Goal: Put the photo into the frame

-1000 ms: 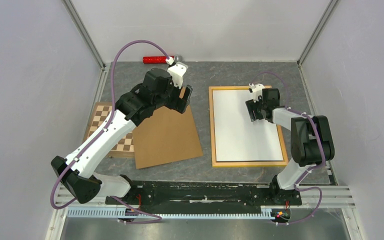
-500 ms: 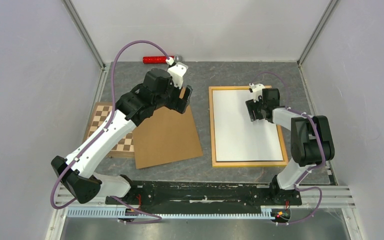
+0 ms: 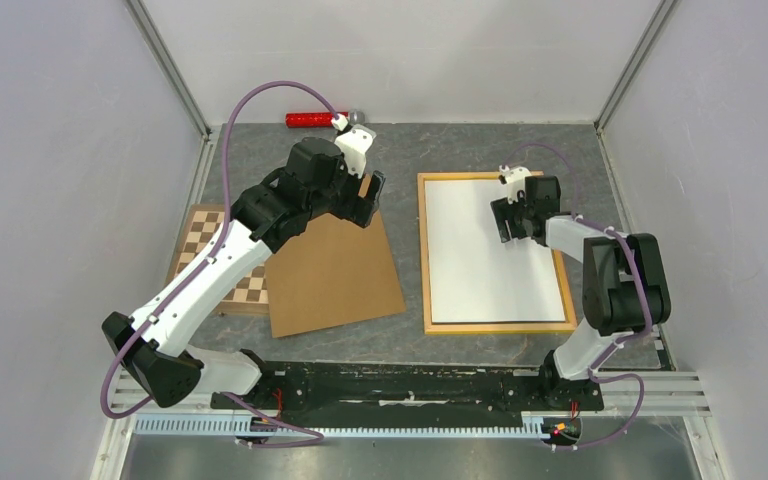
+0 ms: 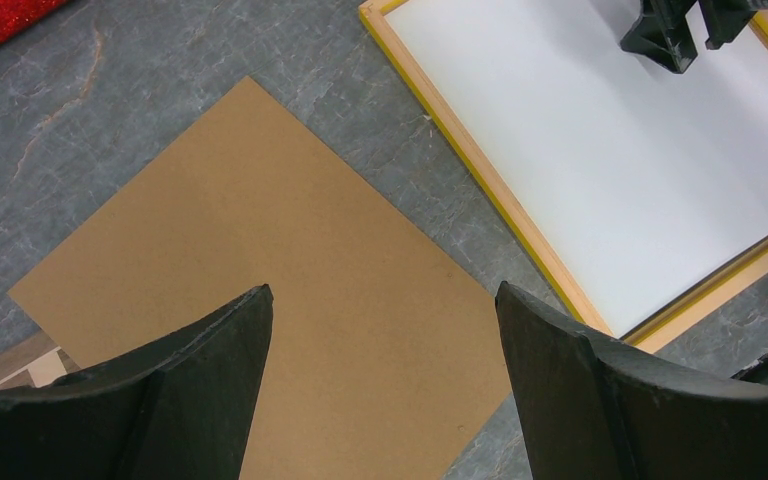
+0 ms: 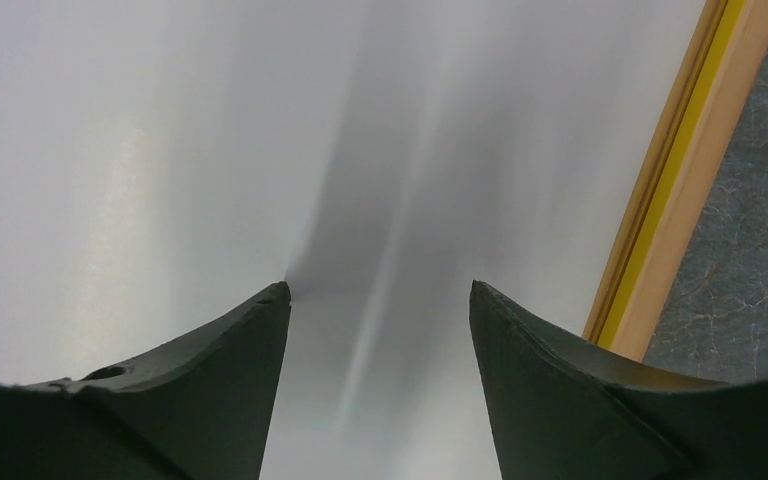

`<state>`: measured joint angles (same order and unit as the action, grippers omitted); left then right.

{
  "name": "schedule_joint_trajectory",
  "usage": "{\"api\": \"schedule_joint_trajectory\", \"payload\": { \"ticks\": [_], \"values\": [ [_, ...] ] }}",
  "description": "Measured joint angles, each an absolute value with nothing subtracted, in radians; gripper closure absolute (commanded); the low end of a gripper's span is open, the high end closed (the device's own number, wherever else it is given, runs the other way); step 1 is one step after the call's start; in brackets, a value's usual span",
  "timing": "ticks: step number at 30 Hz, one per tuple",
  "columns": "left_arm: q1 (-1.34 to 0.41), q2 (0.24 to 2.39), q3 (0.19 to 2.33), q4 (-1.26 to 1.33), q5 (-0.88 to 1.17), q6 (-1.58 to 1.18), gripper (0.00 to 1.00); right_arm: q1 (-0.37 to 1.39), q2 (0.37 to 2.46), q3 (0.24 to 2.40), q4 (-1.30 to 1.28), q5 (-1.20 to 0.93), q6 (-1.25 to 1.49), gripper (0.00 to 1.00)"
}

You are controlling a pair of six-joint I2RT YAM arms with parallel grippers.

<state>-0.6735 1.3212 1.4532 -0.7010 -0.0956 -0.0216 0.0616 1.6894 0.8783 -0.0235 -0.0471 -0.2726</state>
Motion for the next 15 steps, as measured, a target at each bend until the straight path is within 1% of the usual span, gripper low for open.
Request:
{"api": "schedule_joint_trajectory", "payload": {
  "ticks": [12, 15],
  "values": [
    [-0.673, 1.321, 1.448, -0.7, -0.109, -0.021, 0.11, 0.062, 1.599, 0.879, -0.043, -0.048, -0.253, 0.28],
    [-0.673, 1.32, 1.439, -0.7, -0.129, -0.014, 0.11, 0.062, 1.563, 0.881, -0.043, -0.06, -0.25, 0.26]
  ]
}}
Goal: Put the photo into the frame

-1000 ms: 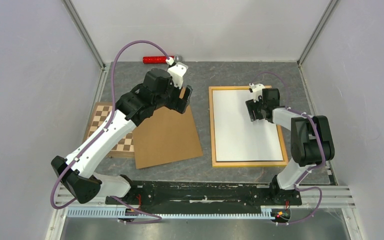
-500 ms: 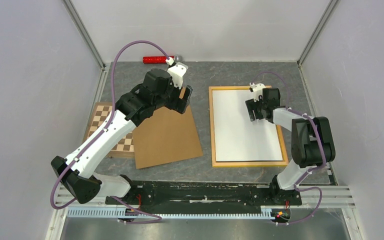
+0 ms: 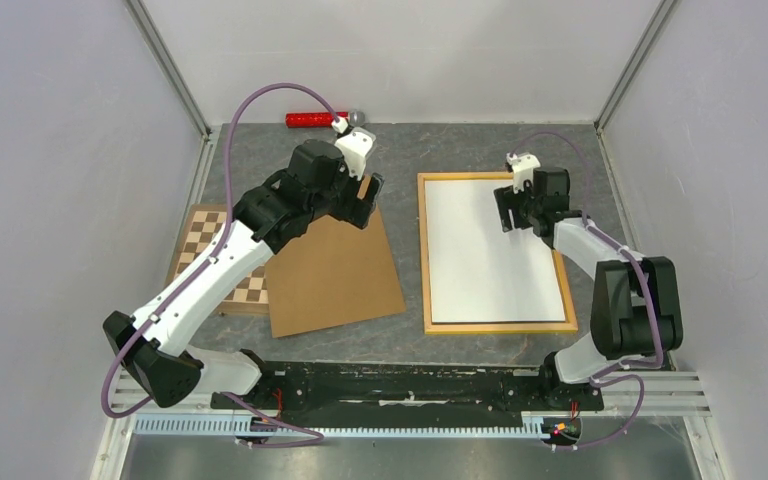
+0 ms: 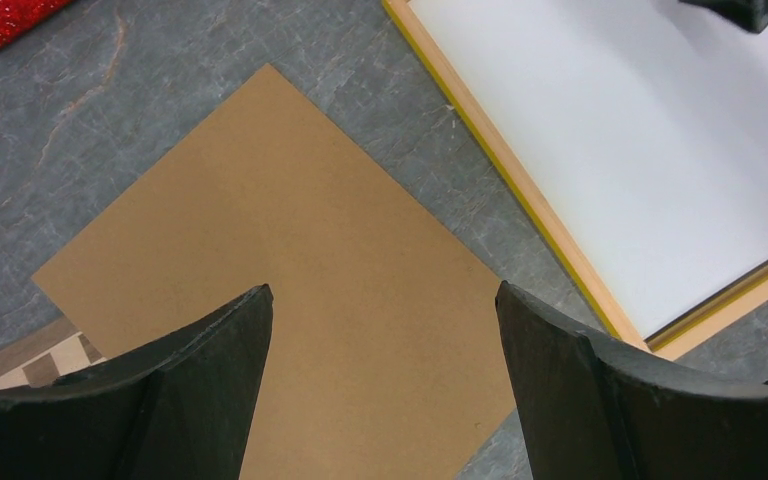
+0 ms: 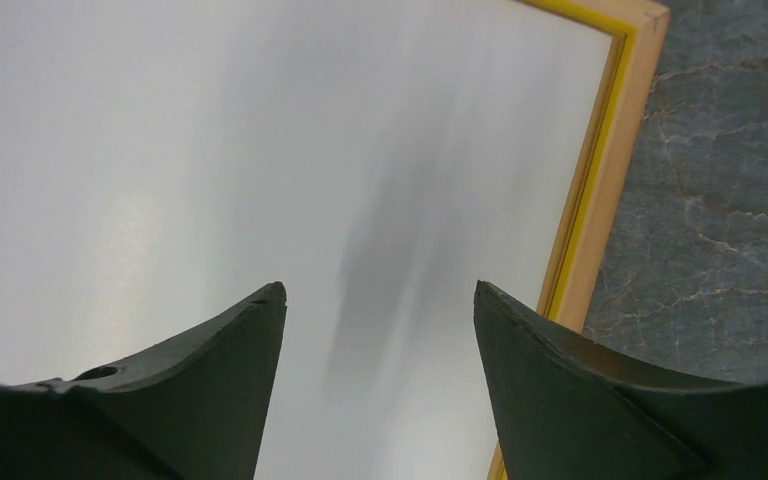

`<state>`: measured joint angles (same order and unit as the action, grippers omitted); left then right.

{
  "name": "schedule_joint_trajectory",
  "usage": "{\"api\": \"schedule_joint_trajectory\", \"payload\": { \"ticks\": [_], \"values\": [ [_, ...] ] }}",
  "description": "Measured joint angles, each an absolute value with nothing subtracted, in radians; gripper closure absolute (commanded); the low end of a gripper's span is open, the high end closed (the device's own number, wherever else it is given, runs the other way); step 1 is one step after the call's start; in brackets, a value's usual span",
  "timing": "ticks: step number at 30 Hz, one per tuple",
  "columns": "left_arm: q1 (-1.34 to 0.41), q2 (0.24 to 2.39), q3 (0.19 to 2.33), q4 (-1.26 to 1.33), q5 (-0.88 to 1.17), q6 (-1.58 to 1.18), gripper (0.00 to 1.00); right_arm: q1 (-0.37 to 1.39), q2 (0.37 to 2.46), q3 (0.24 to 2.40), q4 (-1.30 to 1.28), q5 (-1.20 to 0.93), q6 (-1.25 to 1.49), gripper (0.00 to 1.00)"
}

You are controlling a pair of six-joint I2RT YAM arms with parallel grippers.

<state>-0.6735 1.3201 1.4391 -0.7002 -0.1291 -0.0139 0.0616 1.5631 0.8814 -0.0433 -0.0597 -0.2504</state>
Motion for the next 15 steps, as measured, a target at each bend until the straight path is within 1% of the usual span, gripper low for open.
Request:
{"api": "schedule_joint_trajectory", "payload": {
  "ticks": [7, 11, 12, 15],
  "values": [
    [-0.664, 1.318, 1.407, -0.7, -0.177, 0.032, 0.09, 0.062, 1.471, 0.882, -0.04, -0.117, -0.246, 0.15],
    [-0.624, 1.305, 1.382, -0.701, -0.181, 0.04, 0.06, 0.075, 1.436, 0.886, -0.039, -0.142, -0.247, 0.03],
    [-0.603, 1.3, 1.374, -0.7, -0.179, 0.04, 0.06, 0.081, 1.431, 0.888, -0.039, -0.145, -0.247, 0.02],
    [-0.53, 1.29, 1.362, -0.701, -0.173, 0.04, 0.05, 0.112, 1.416, 0.899, -0.039, -0.156, -0.255, 0.02]
  ]
}}
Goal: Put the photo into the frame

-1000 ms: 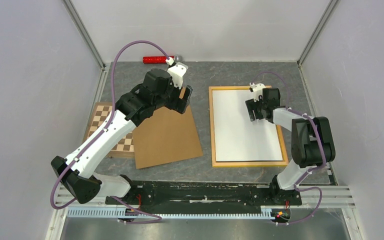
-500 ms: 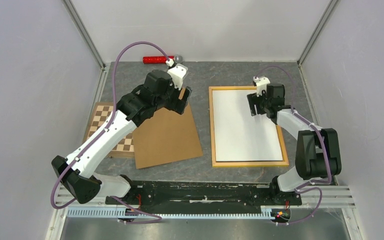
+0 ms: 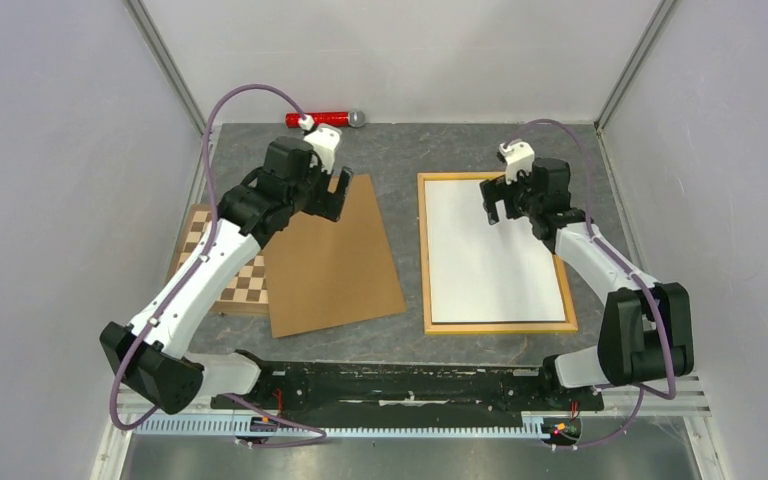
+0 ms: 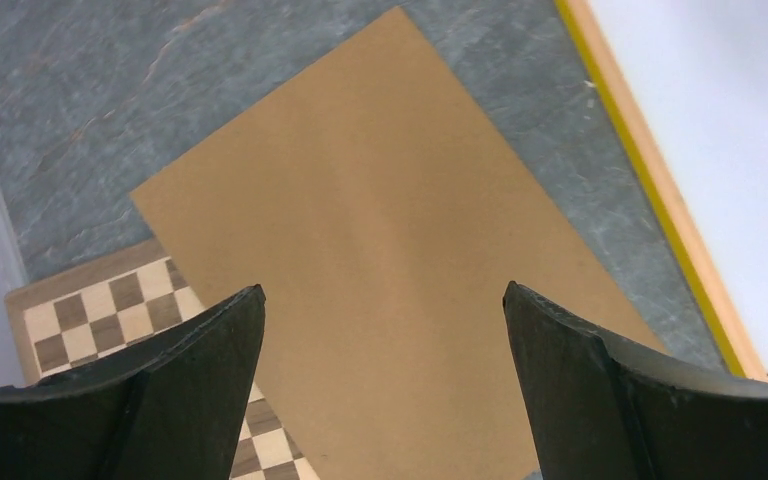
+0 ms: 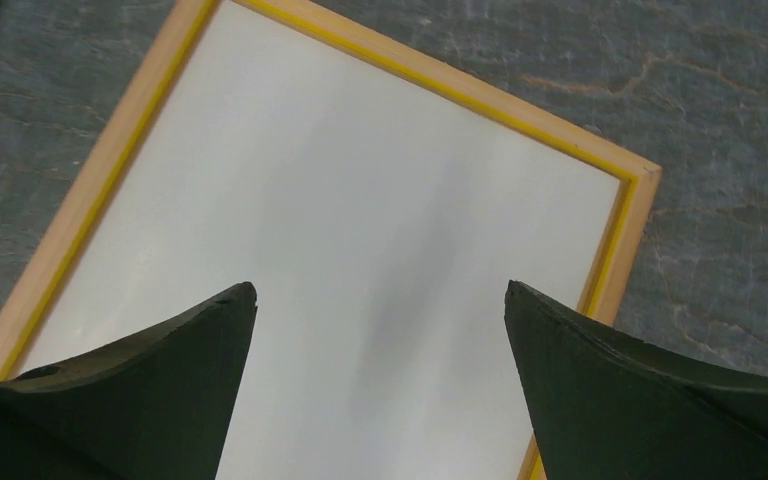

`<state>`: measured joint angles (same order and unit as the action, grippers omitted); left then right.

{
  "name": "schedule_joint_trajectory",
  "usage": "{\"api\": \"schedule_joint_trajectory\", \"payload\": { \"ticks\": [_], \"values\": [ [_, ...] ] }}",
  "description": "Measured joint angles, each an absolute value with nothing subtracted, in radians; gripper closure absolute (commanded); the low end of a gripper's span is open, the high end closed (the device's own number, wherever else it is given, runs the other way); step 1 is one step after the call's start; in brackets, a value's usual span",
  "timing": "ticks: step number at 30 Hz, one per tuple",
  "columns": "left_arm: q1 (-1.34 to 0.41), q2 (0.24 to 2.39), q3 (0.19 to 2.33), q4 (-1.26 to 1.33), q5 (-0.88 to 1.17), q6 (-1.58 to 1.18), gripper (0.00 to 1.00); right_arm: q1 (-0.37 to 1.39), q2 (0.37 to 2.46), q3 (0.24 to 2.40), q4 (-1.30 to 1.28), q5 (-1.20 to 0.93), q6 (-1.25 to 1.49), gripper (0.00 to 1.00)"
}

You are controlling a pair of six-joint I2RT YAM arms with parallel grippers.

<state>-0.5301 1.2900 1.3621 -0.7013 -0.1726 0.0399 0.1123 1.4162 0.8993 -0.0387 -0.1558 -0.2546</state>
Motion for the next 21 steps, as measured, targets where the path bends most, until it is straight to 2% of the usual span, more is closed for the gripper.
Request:
{"api": "schedule_joint_trajectory", "payload": {
  "ticks": [7, 21],
  "values": [
    [-0.341, 1.288, 1.336, -0.711, -0.111, 0.04, 0.04, 0.238, 1.408, 0.93, -0.03, -0.196, -0.266, 0.02],
    [0.048, 1.379, 1.29, -0.839, 0.15, 0.039, 0.06, 0.709, 1.538, 0.958, 0.026, -0.221, -0.394, 0.02]
  ]
}}
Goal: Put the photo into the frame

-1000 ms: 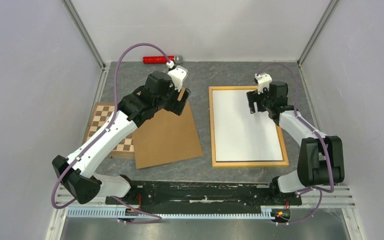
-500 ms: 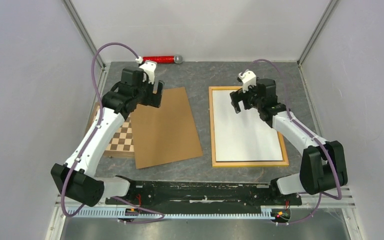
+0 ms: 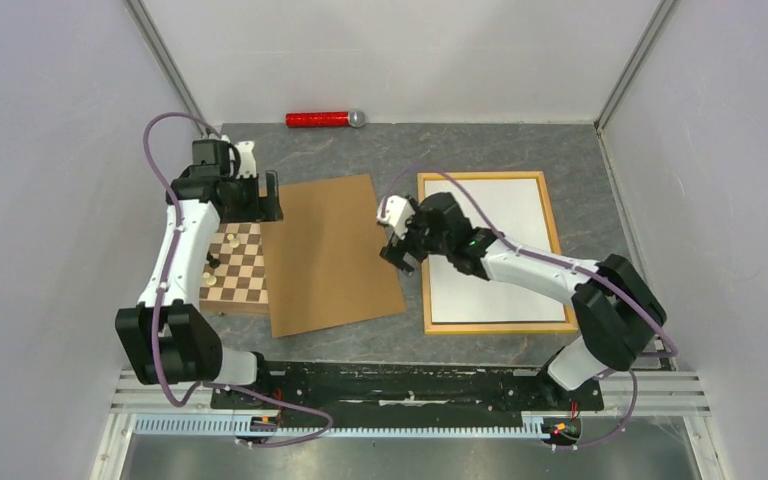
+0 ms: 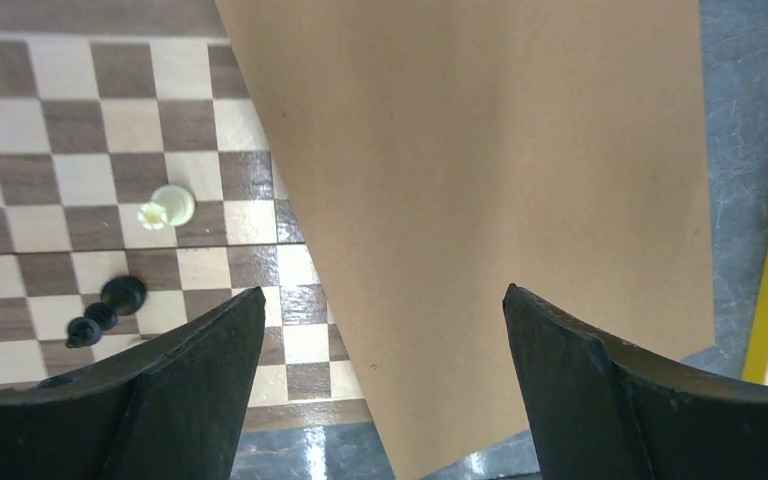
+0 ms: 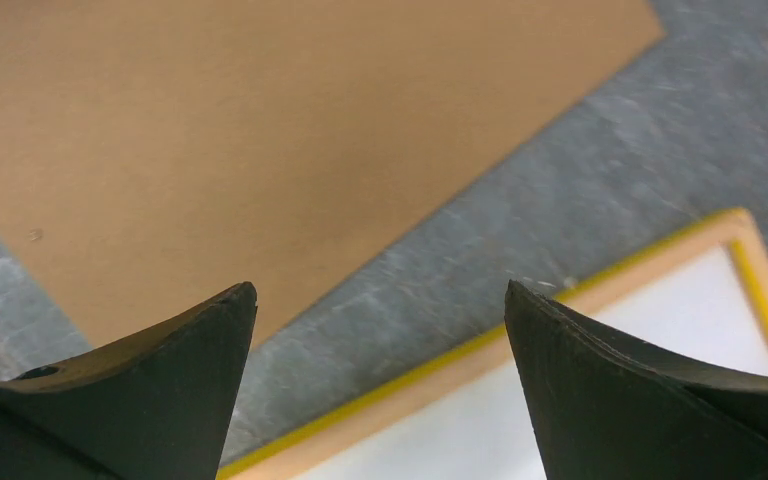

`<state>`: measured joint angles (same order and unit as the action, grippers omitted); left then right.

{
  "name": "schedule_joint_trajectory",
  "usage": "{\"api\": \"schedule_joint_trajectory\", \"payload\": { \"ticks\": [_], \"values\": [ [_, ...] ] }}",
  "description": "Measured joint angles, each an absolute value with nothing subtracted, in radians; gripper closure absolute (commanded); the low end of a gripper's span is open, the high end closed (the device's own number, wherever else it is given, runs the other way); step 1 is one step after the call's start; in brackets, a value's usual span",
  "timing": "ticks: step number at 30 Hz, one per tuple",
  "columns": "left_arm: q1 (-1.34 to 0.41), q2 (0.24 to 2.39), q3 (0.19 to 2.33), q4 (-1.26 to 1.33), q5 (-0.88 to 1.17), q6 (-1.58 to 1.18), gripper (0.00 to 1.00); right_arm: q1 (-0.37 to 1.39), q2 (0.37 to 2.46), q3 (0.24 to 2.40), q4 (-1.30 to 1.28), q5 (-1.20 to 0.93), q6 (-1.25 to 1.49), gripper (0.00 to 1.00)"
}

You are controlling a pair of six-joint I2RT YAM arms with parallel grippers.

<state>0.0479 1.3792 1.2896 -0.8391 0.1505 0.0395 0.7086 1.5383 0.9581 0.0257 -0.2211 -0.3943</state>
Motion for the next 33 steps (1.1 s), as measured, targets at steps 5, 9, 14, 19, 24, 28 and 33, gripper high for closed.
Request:
{"api": "schedule_joint_trajectory", "payload": {
  "ticks": [5, 9, 14, 19, 24, 28, 33],
  "values": [
    [0.146, 1.463, 1.285, -0.881, 0.25, 0.039, 0.07, 0.814, 1.603, 0.953, 0.034, -0.22, -0.434, 0.02],
    [0.176, 1.53, 1.285, -0.896, 0.307, 0.04, 0.08, 0.881, 1.604, 0.933, 0.044, -0.217, -0.476, 0.02],
    [0.18, 1.628, 1.316, -0.906, 0.345, 0.04, 0.09, 0.949, 1.604, 0.921, 0.043, -0.214, -0.535, 0.02],
    [0.184, 1.768, 1.428, -0.897, 0.353, 0.039, 0.11, 1.01, 1.626, 0.92, 0.046, -0.2, -0.577, 0.03],
    [0.185, 1.838, 1.46, -0.878, 0.354, 0.038, 0.11, 1.048, 1.655, 0.903, 0.047, -0.189, -0.588, 0.04],
    [0.191, 1.837, 1.438, -0.874, 0.349, 0.039, 0.11, 1.071, 1.662, 0.884, 0.047, -0.184, -0.59, 0.04],
    [0.205, 1.837, 1.404, -0.873, 0.343, 0.04, 0.11, 1.083, 1.686, 0.882, 0.067, -0.175, -0.588, 0.05]
  ]
}}
